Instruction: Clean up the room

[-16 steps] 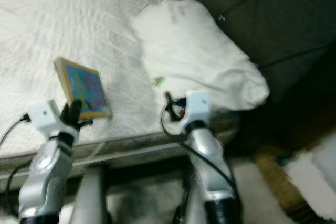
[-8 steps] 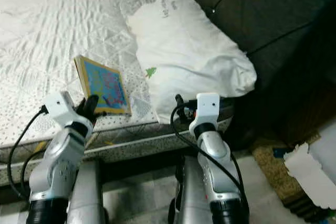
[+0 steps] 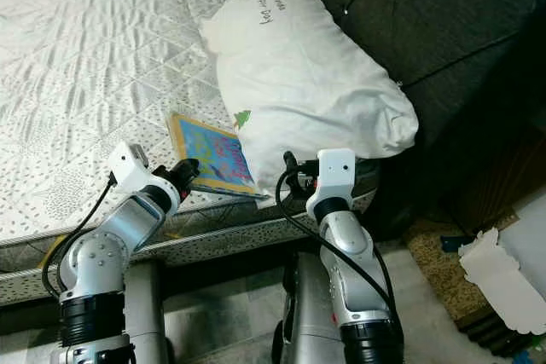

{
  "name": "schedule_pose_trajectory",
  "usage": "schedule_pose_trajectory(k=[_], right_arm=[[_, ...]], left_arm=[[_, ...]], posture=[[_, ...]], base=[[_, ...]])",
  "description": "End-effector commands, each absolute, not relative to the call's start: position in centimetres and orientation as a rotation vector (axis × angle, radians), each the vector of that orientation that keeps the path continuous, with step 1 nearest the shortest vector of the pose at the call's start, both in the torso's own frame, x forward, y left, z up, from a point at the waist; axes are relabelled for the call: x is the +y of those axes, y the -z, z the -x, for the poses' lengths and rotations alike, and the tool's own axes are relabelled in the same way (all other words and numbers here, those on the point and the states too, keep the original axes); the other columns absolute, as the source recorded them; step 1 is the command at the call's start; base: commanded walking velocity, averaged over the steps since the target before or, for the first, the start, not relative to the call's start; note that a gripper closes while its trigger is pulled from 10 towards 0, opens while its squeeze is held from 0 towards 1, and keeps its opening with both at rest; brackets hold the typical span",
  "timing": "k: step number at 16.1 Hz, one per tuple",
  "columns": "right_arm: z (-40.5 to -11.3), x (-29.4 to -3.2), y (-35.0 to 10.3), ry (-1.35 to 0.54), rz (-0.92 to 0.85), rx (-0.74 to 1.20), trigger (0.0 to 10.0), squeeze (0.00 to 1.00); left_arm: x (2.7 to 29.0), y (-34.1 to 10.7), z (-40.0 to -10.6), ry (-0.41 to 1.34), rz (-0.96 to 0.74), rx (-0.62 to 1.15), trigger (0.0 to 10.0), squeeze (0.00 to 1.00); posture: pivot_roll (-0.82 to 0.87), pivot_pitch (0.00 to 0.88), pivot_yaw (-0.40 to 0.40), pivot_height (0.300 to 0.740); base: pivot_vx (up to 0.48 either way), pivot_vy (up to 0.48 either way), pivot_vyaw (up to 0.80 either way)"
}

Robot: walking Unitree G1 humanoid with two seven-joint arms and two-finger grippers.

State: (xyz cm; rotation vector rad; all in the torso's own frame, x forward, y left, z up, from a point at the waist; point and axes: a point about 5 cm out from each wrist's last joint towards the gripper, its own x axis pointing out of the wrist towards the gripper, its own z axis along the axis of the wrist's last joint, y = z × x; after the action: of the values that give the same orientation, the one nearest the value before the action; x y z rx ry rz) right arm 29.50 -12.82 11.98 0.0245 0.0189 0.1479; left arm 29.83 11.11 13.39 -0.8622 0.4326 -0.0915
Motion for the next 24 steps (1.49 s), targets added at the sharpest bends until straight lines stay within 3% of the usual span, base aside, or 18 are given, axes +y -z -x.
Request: schedule_pose_trajectory(k=[1, 4, 11, 13, 18, 24], right_arm=[[-29.6, -13.0, -12.0, -0.145, -0.014, 0.02, 10.0, 0.0], [-29.7, -13.0, -12.0, -0.146, -0.011, 0.02, 10.0, 0.0], [-28.1, -14.0, -13.0, -0.229, -0.005, 0.026, 10.0, 0.0], [-27.8, -15.4, -12.1, -0.179, 0.007, 0.072, 10.0, 0.0], [-27.9, -15.4, -12.2, -0.169, -0.007, 0.077, 10.0, 0.0], [-28.1, -15.2, -12.3, -0.167, -0.004, 0.074, 10.0, 0.0]], left_arm=[[8.2, -12.9, -28.5, 0.162, 0.969, 0.5, 10.0, 0.0], [9.1, -12.7, -28.4, 0.122, 0.921, 0.523, 10.0, 0.0], [14.0, -12.1, -29.9, 0.021, 0.769, 0.495, 10.0, 0.0], [14.9, -12.0, -30.5, 0.006, 0.744, 0.48, 10.0, 0.0], [17.1, -12.1, -31.9, -0.025, 0.705, 0.448, 10.0, 0.0], [17.0, -11.1, -32.7, 0.028, 0.679, 0.501, 10.0, 0.0]], posture=[[0.06, 0.117, -0.066, 0.518], [0.07, 0.114, -0.068, 0.518], [0.06, 0.106, -0.072, 0.518], [0.06, 0.101, -0.069, 0.518], [0.06, 0.094, -0.067, 0.518], [0.05, 0.091, -0.071, 0.518]], base=[[0.0, 0.0, 0.0], [0.0, 0.0, 0.0], [0.0, 0.0, 0.0], [0.0, 0.0, 0.62], [0.0, 0.0, 0.16], [0.0, 0.0, 0.0]])
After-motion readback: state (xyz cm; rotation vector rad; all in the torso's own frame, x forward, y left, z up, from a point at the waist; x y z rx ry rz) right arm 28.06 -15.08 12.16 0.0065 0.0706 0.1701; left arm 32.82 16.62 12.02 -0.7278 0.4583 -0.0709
